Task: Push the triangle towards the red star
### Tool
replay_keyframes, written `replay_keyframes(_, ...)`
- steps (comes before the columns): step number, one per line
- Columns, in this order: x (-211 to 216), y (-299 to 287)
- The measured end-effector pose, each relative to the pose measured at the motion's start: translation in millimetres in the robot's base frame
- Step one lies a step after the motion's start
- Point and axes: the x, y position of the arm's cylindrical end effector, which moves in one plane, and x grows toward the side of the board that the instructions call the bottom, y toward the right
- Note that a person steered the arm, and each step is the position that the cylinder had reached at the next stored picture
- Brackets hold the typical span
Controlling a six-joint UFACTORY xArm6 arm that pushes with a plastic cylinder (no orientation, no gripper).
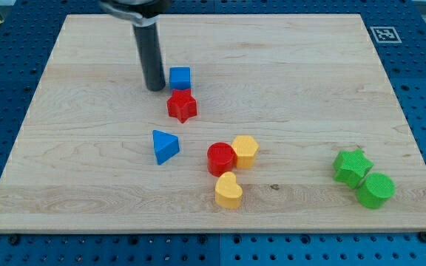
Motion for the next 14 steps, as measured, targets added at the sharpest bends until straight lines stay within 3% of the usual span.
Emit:
replay_keyframes(1,37,-33)
replay_keyframes(3,129,-41)
replay_keyframes(10,141,97)
replay_keyframes(12,113,108)
replay_keyframes(14,147,108)
